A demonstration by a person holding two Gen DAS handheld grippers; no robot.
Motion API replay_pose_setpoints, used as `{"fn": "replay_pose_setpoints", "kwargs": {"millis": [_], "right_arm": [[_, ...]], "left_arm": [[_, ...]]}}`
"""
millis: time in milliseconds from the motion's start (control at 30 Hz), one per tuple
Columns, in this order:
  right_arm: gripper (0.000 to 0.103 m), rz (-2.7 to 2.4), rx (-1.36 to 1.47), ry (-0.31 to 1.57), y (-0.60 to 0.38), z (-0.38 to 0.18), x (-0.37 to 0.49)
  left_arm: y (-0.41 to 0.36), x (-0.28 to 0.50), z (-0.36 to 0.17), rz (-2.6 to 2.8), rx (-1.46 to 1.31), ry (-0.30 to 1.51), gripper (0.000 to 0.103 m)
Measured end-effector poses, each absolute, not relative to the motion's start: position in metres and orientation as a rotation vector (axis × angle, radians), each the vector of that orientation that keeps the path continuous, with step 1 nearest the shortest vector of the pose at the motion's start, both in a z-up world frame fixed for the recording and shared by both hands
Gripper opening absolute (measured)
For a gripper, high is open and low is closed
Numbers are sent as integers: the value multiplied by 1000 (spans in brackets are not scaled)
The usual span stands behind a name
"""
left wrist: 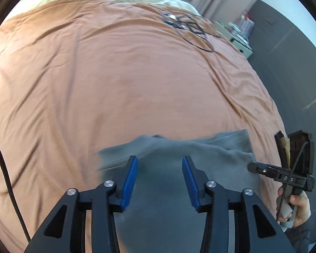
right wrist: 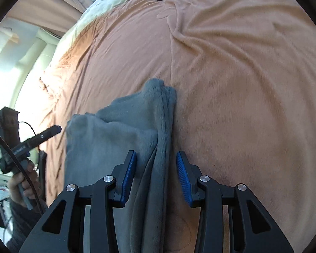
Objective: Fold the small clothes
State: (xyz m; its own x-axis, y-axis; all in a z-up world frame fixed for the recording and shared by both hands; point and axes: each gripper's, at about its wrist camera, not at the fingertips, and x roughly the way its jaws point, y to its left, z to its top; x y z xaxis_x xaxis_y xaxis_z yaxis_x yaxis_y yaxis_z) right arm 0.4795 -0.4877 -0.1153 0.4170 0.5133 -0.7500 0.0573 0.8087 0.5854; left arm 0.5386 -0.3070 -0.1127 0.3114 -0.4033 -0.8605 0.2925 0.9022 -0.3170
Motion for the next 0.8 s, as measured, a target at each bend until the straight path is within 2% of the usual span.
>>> {"fn": "replay_pose_setpoints", "kwargs": {"millis": [300,567,733,800], "right_arm": [[37,388,651,1140,-506,-126,479],[37,428,714,1122,-518,-141,484],[37,437,739,1111,-518,-150,495],[37,440,749,1103,-517,-152,499]], "left_arm": [[-251,530,-132,-431,-239,1233,46],[-254,534,-170,-469,-308,1337,46],[-260,547,-175,-486,-344,1320,46],[-266,553,-175,-495,-337,1311,38]]}}
